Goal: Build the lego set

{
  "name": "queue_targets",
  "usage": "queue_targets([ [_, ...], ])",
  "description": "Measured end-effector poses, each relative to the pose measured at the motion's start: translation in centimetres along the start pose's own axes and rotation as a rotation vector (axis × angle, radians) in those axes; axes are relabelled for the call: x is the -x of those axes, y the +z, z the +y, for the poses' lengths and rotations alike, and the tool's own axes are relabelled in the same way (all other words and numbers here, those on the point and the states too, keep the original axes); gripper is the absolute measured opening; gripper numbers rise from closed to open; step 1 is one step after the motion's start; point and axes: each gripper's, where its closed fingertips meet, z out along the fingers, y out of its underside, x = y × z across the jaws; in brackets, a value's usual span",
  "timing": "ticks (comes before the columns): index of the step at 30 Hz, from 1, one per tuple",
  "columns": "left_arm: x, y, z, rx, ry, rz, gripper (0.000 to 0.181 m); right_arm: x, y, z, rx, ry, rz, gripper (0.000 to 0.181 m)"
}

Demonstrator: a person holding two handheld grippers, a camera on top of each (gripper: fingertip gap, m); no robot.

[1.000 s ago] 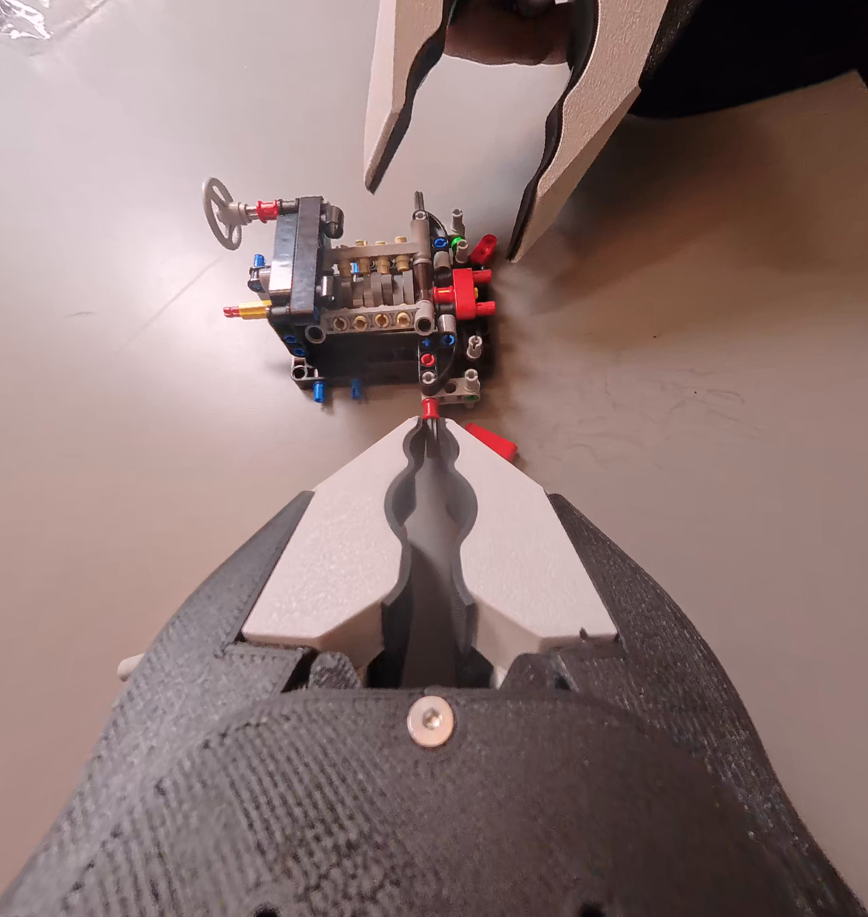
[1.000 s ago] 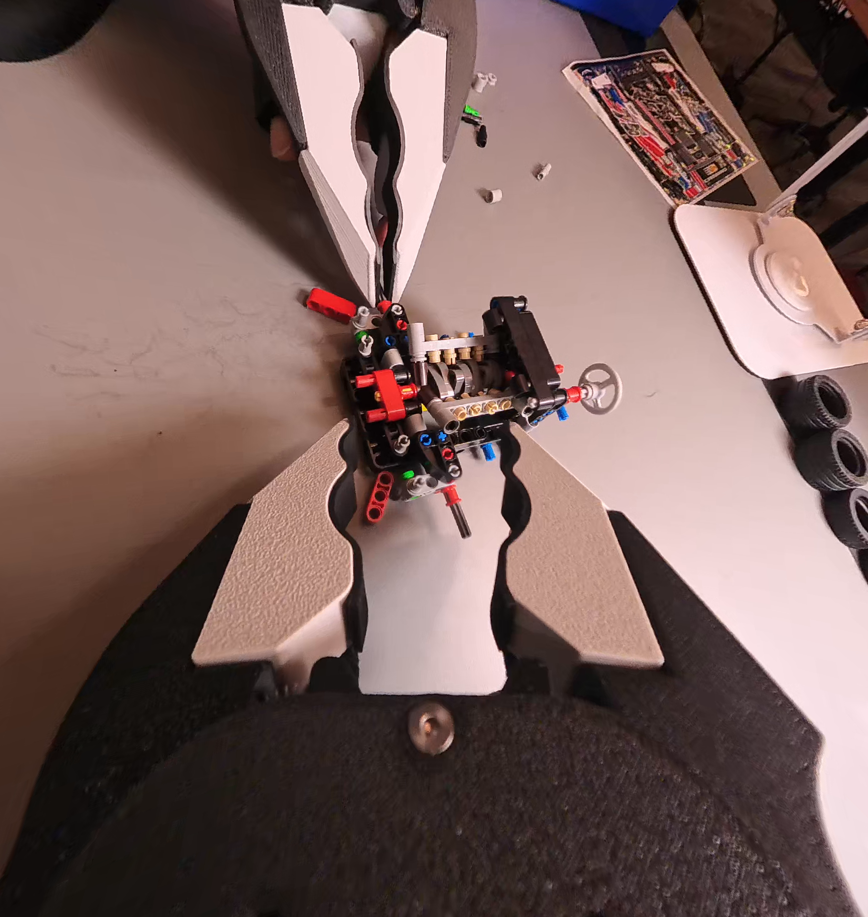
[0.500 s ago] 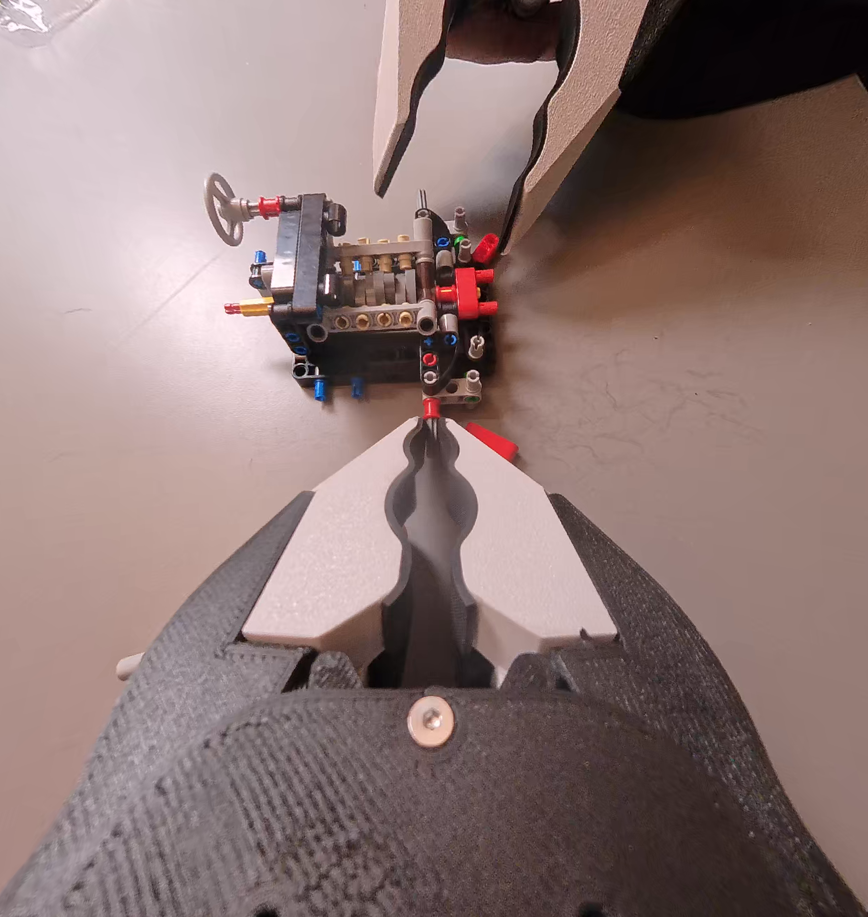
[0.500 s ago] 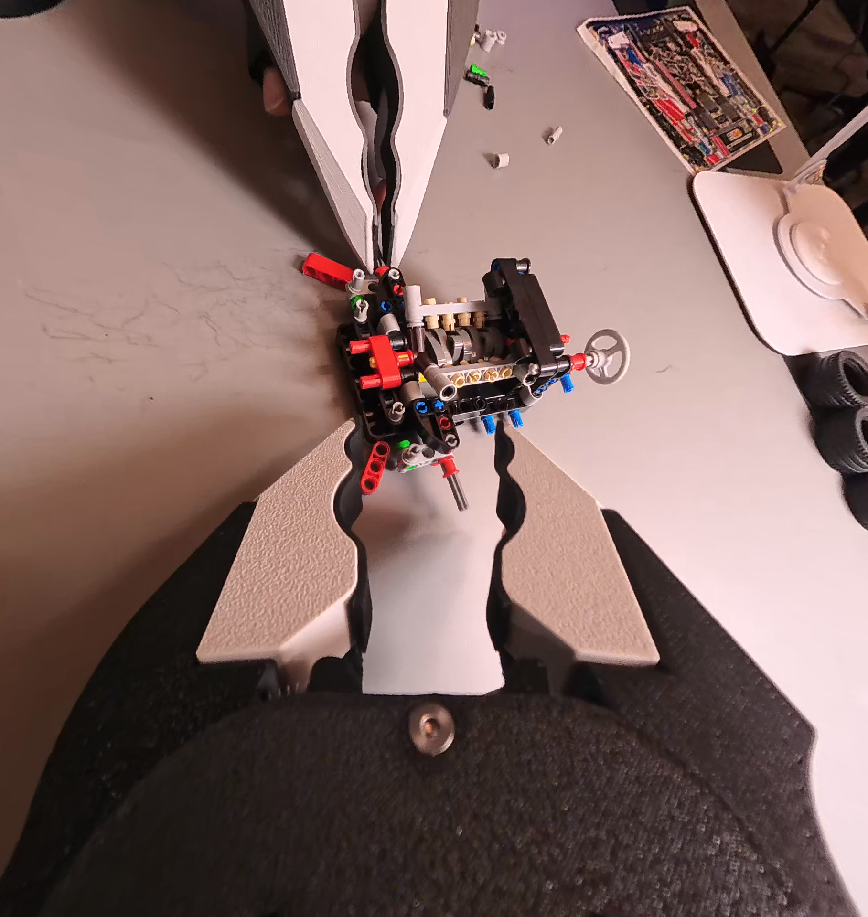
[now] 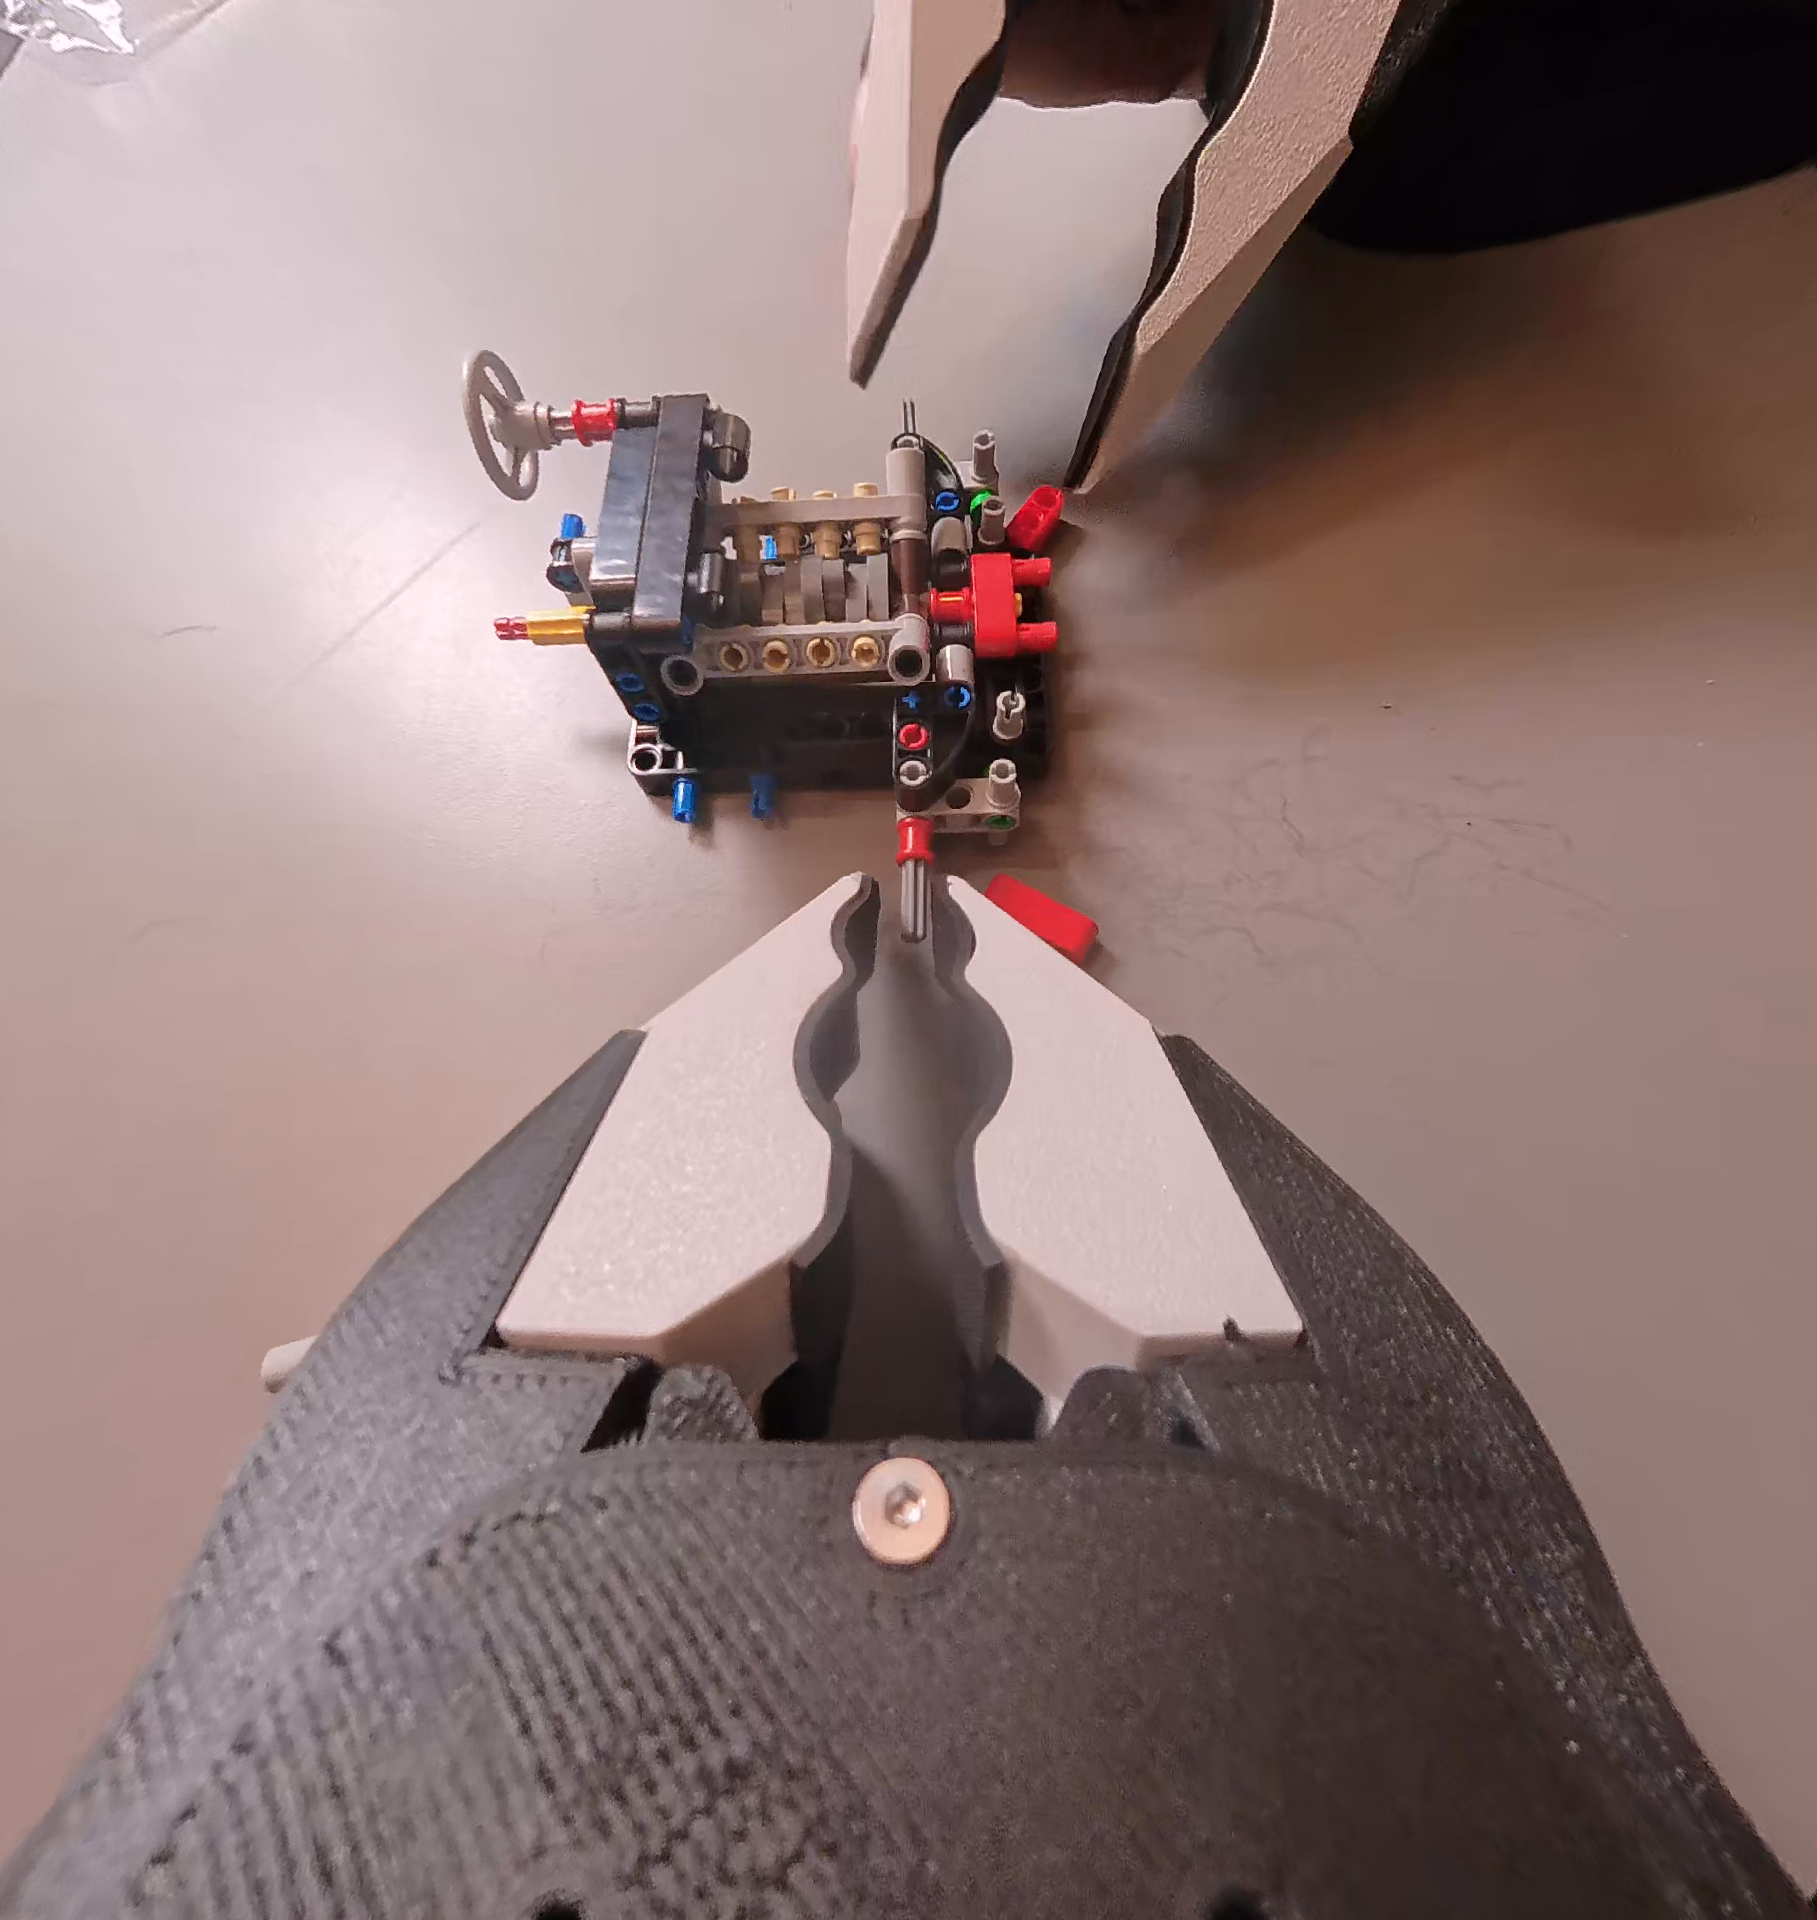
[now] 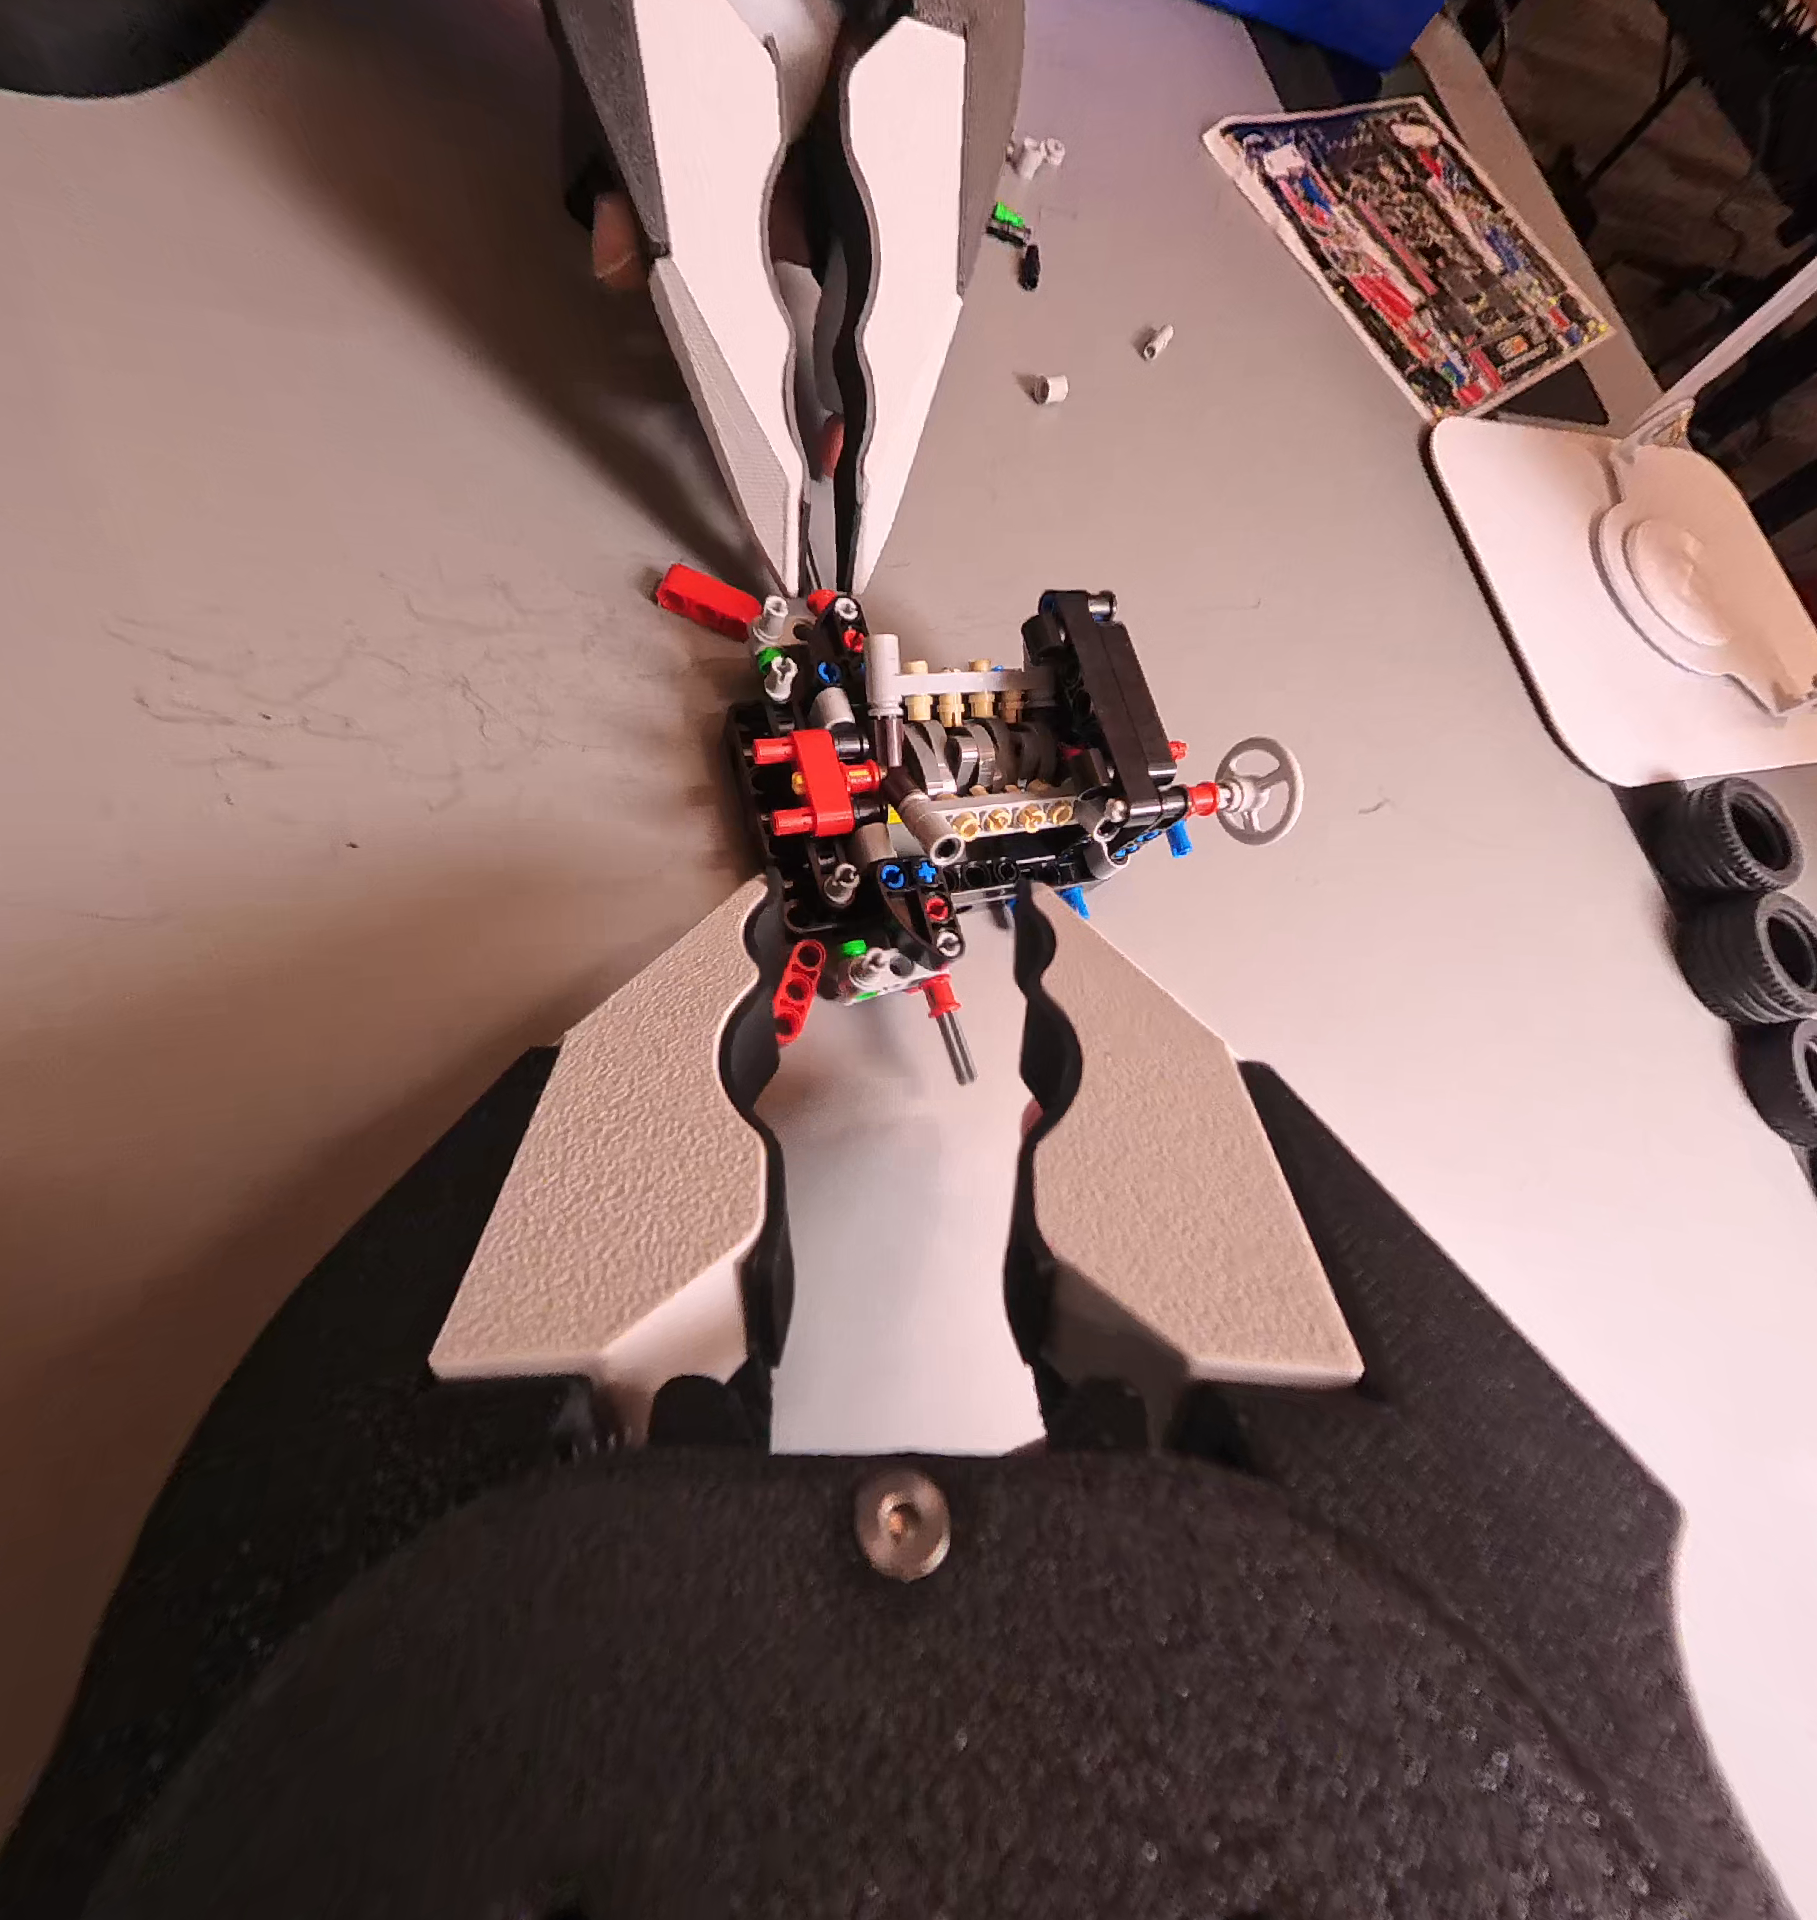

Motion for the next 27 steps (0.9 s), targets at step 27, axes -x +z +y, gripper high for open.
queue_targets([
  [27, -0.1, 0.2, 0.1, 0.009, 0.002, -0.001, 0.003, 0.9, 0.7, 0.5, 0.041, -0.114, 0.009, 0.004],
])
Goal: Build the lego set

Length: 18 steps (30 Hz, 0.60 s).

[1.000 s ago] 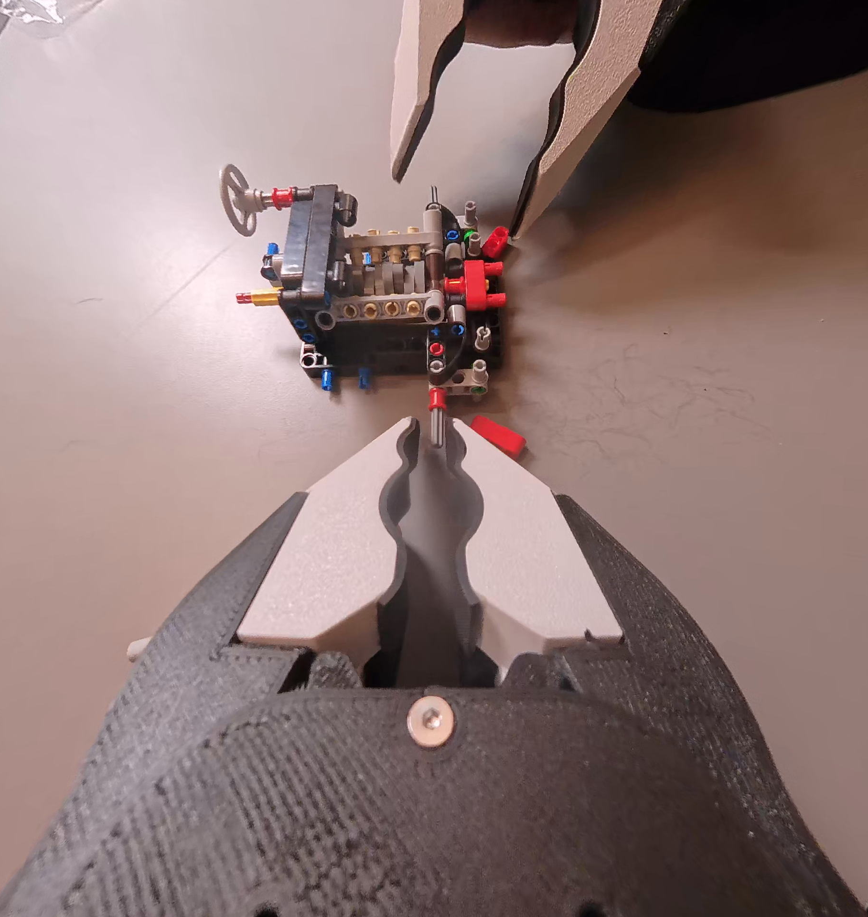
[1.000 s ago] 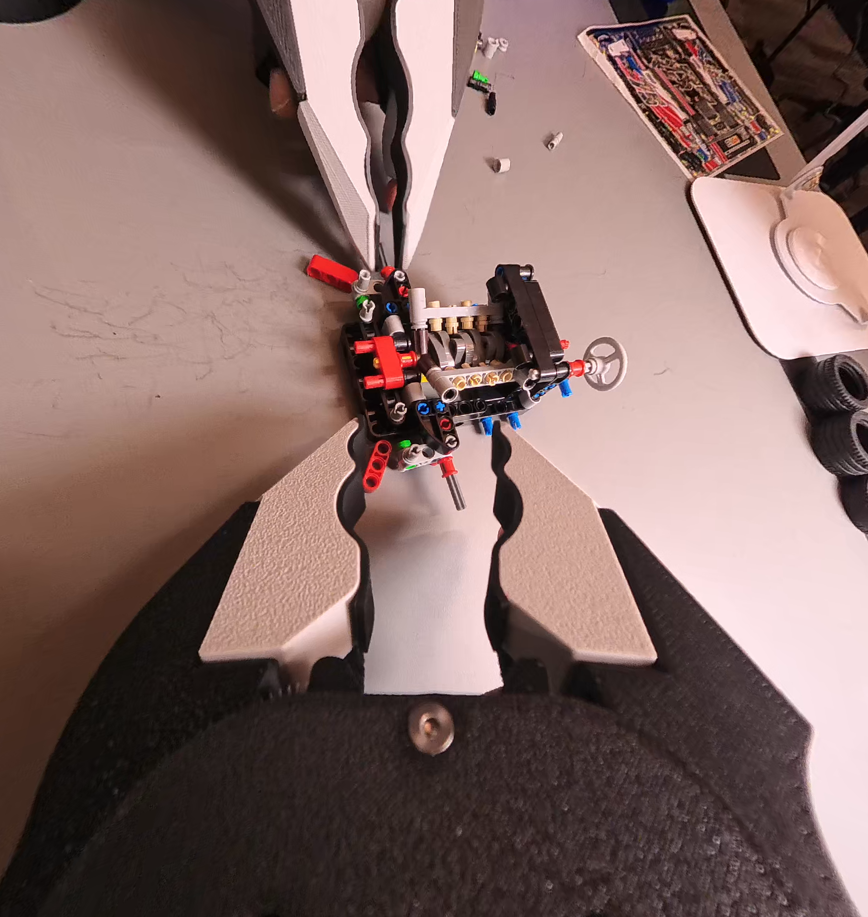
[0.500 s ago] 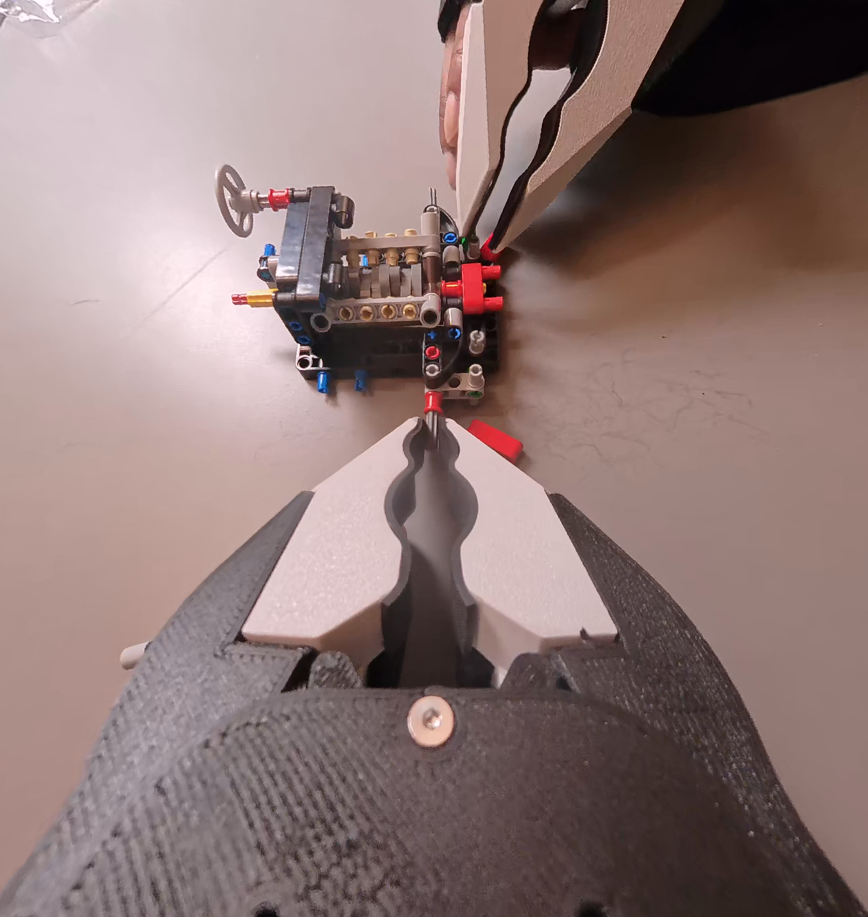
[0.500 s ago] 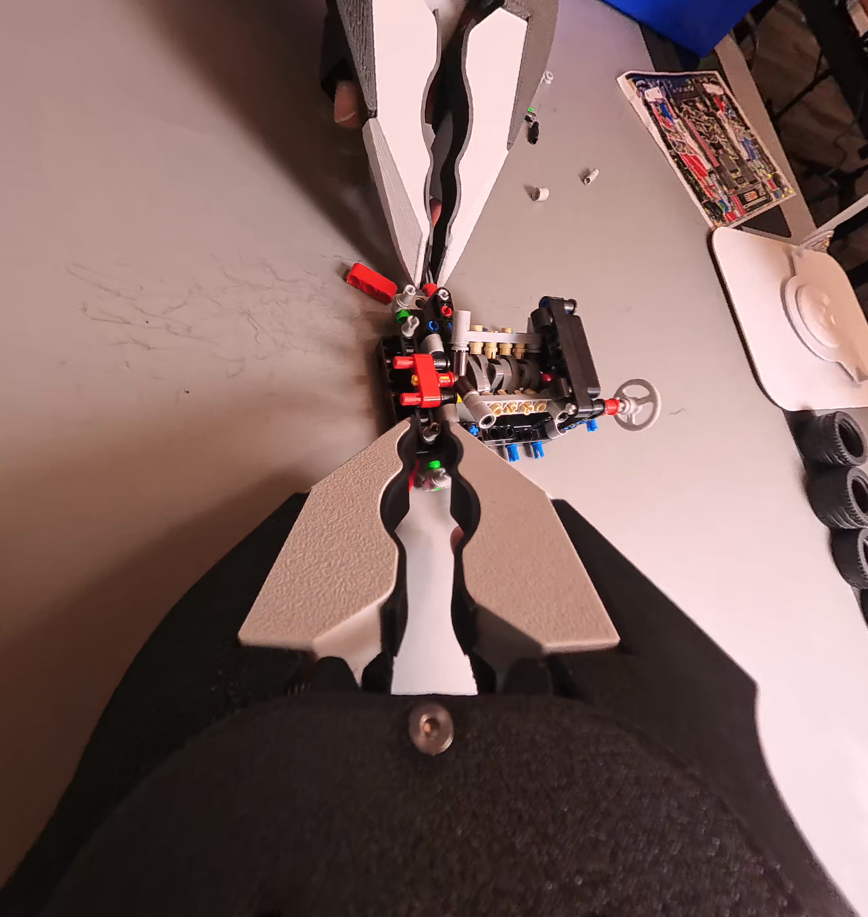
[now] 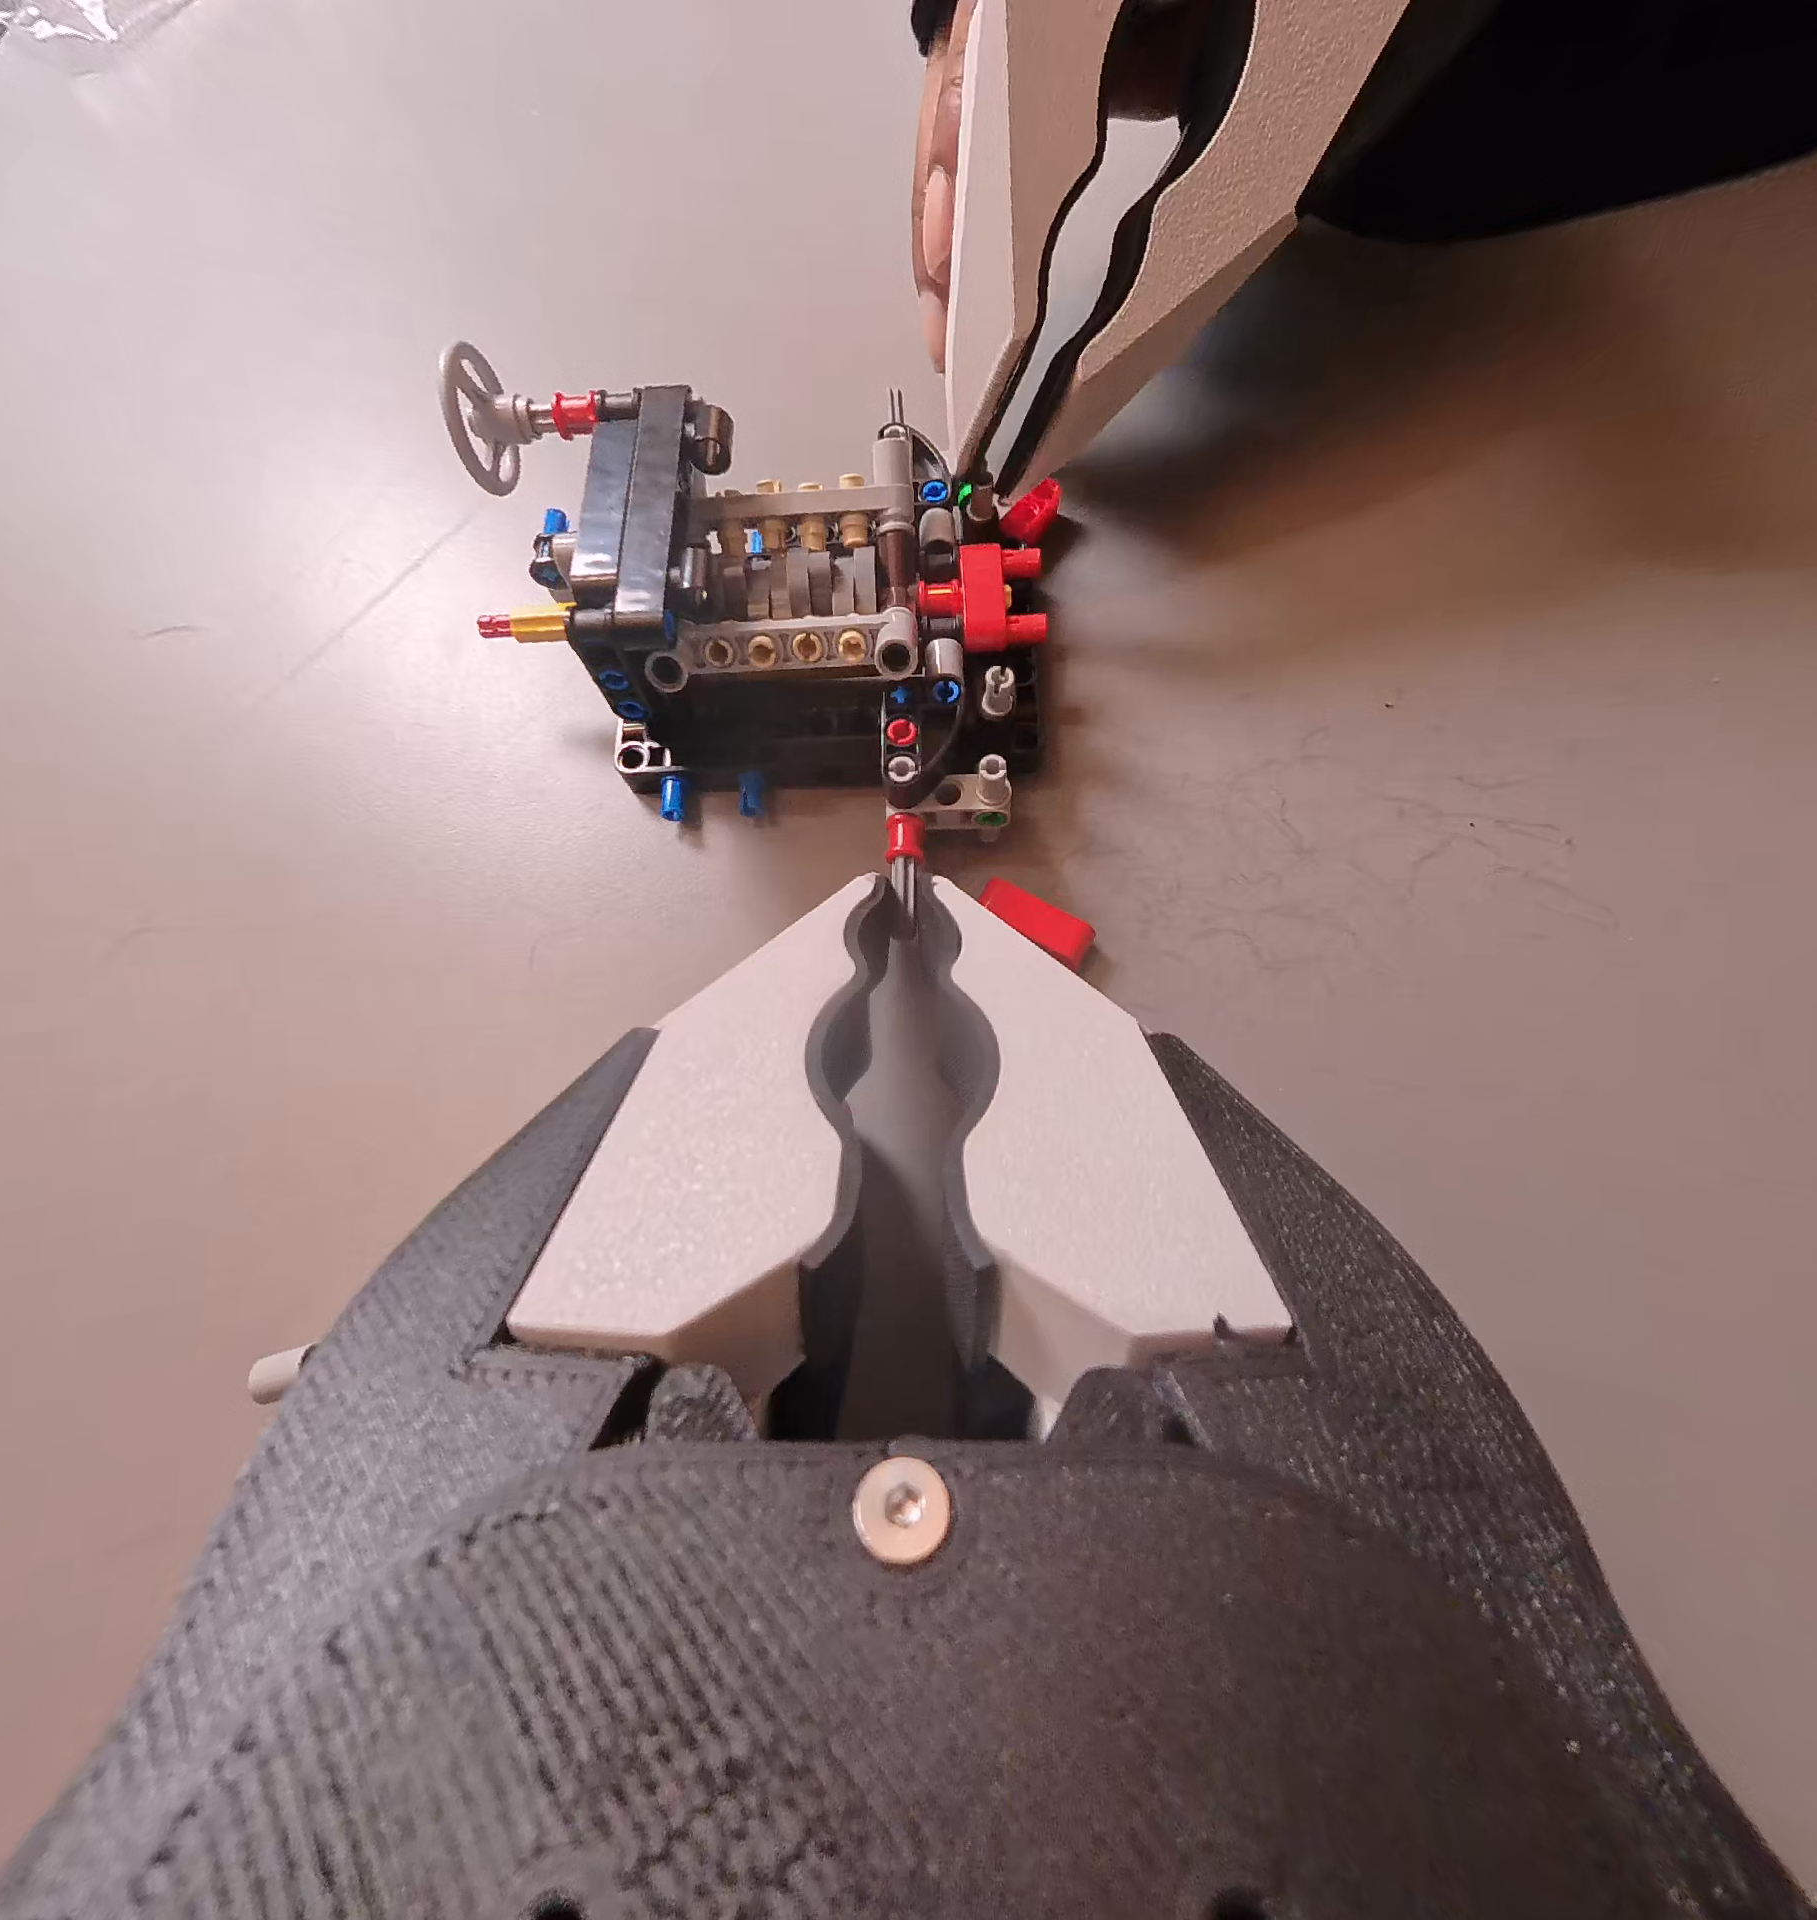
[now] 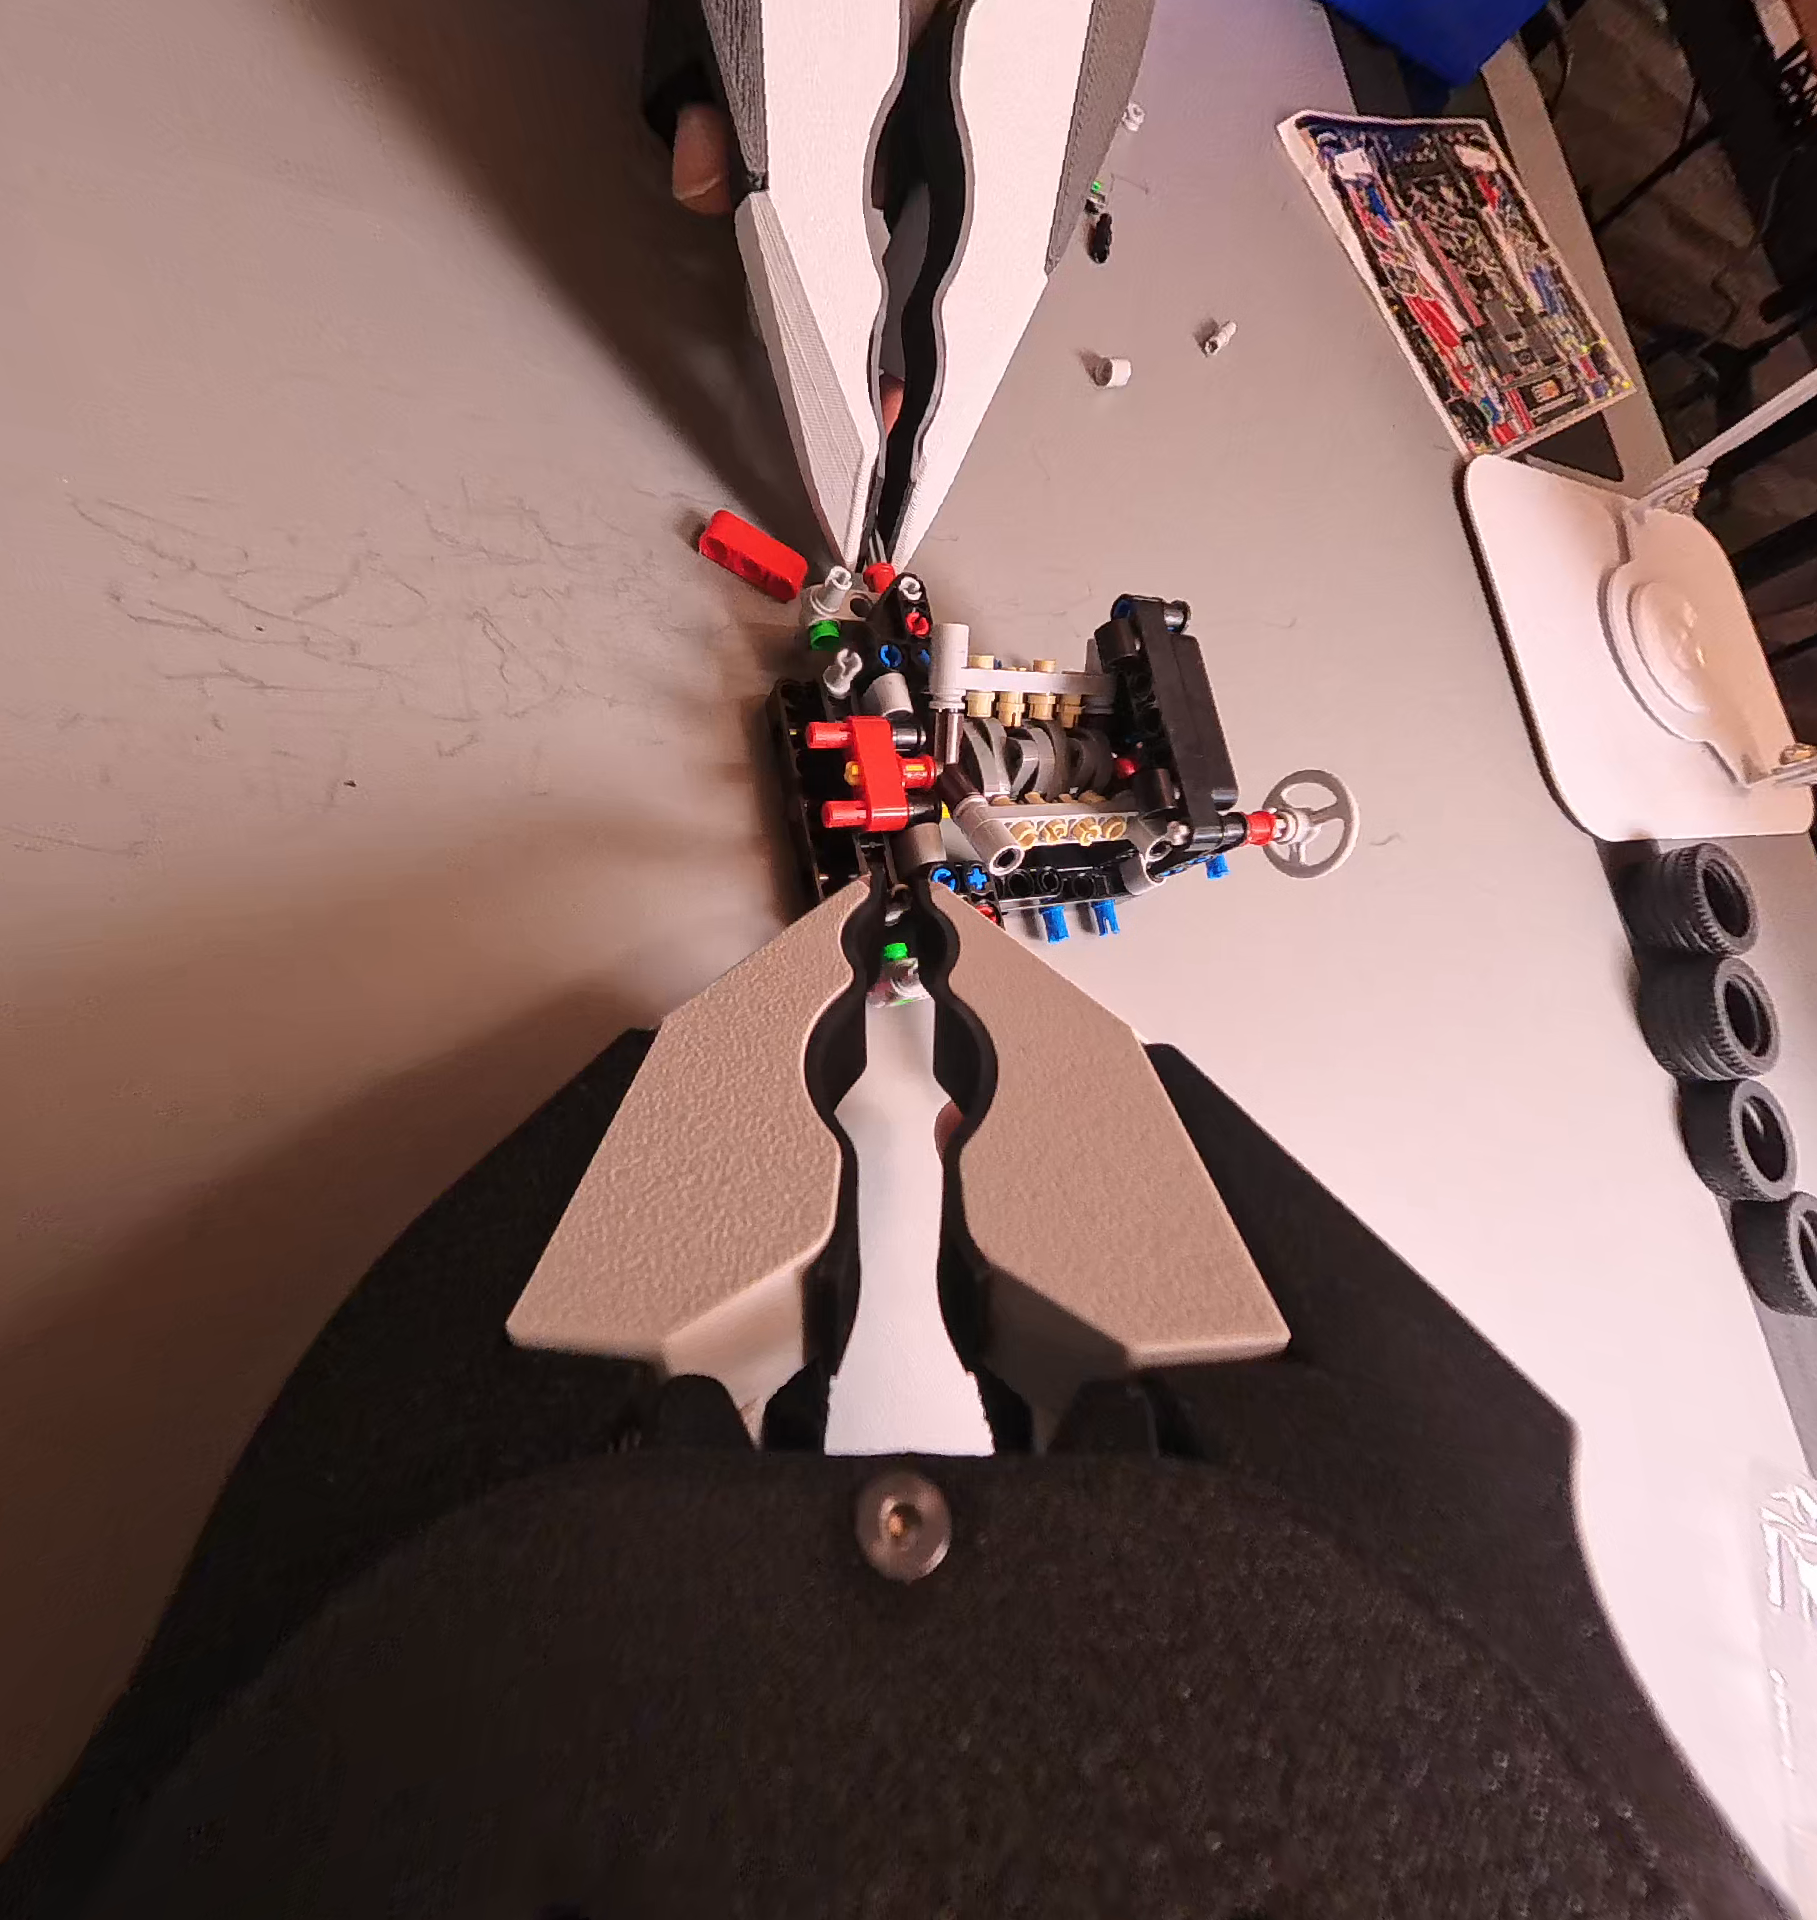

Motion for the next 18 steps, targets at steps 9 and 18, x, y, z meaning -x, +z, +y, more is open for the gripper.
queue_targets([
  [9, -0.04, -0.02, 0.02, 0.001, 0.0, -0.001, 0.003, 0.08, 0.03, -0.07, 0.004, -0.009, 0.004, 0.005],
  [18, -0.05, -0.07, 0.02, -0.001, -0.002, -0.001, 0.003, -0.03, -0.32, 0.04, 0.001, -0.002, -0.001, 0.007],
])
